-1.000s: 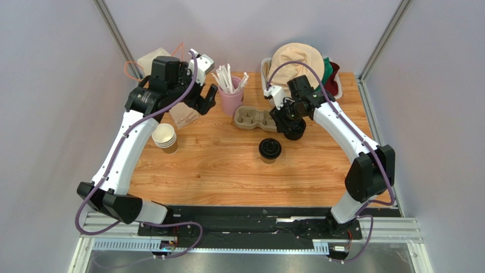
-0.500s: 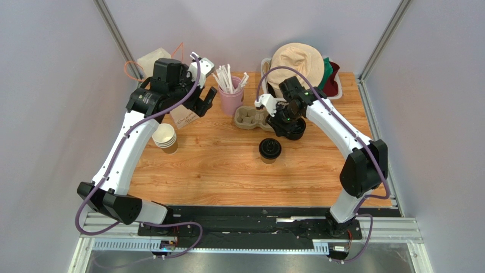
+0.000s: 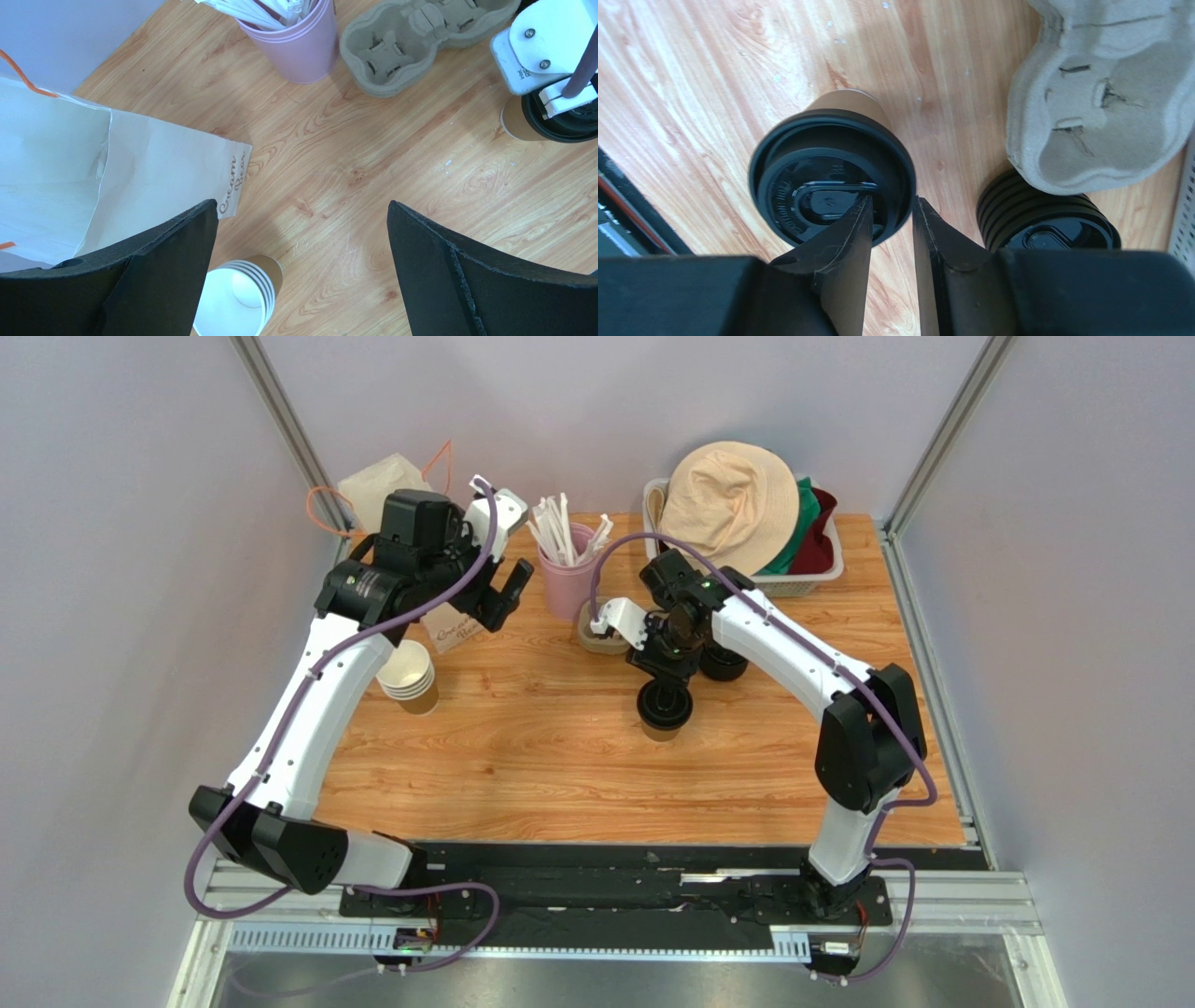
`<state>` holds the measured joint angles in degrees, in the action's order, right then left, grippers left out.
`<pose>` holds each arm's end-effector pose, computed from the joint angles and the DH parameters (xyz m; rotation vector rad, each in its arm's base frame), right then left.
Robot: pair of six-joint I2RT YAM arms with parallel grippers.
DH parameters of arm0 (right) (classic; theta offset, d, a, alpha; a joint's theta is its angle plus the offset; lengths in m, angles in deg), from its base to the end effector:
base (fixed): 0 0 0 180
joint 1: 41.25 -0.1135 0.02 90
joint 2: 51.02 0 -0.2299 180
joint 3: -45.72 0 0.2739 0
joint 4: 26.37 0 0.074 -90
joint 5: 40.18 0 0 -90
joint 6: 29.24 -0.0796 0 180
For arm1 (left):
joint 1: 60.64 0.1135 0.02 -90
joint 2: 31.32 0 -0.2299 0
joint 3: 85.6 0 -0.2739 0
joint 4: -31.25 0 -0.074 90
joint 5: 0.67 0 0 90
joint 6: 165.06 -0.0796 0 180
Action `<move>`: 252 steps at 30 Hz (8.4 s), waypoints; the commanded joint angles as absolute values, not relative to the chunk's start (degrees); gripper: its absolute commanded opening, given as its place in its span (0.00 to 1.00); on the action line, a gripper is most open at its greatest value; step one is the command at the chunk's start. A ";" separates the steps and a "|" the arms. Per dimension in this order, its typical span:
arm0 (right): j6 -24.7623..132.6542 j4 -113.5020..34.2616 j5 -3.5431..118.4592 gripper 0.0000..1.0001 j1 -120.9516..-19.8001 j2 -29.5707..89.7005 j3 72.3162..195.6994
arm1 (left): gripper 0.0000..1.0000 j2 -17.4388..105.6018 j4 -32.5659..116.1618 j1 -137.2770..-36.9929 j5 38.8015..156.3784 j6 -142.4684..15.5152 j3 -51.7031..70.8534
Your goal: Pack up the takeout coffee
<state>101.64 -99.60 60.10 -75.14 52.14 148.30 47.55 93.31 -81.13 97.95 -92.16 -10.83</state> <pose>0.3147 0.2285 0.1883 -1.7534 2.2347 0.2304 0.3190 -0.1320 0.3716 0.7861 2.0470 -0.1983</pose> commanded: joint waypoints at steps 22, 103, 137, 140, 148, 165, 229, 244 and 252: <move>95.14 -104.42 62.74 0.34 -73.95 42.76 150.22 | 0.99 49.44 89.17 -81.55 108.83 -91.49 -12.30; 86.69 -94.22 79.44 0.39 -37.47 15.52 128.51 | 0.00 91.20 101.56 -112.05 96.01 -102.58 -32.96; 86.69 -93.78 79.35 0.39 -37.56 15.96 127.90 | 0.00 81.62 105.69 -105.29 79.93 -61.70 -31.37; 86.69 -93.78 79.35 0.39 -37.56 16.31 127.81 | 0.00 79.25 104.73 -103.18 78.70 -61.52 -29.01; 86.51 -93.69 79.70 0.39 -37.56 17.27 127.72 | 0.00 73.62 102.52 -92.20 81.59 -60.82 -21.45; 85.81 -93.25 80.14 0.39 -37.56 17.63 127.72 | 0.00 70.80 97.60 -84.98 79.48 -58.36 -10.10; 53.56 -86.84 62.66 0.48 -88.79 67.62 181.49 | 0.97 37.41 93.74 -47.63 96.36 -68.73 -11.60; 46.00 -87.01 45.08 0.51 -91.87 80.20 190.73 | 0.97 27.83 88.02 -47.10 94.60 -67.50 -1.14; 42.48 -85.25 39.27 0.42 -94.07 81.34 191.79 | 0.97 27.48 87.41 -47.01 94.51 -67.23 -0.17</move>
<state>45.34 -87.62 43.95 -92.69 80.92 188.63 28.12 89.70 -47.53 94.83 -67.05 -0.82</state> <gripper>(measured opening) 0.425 0.971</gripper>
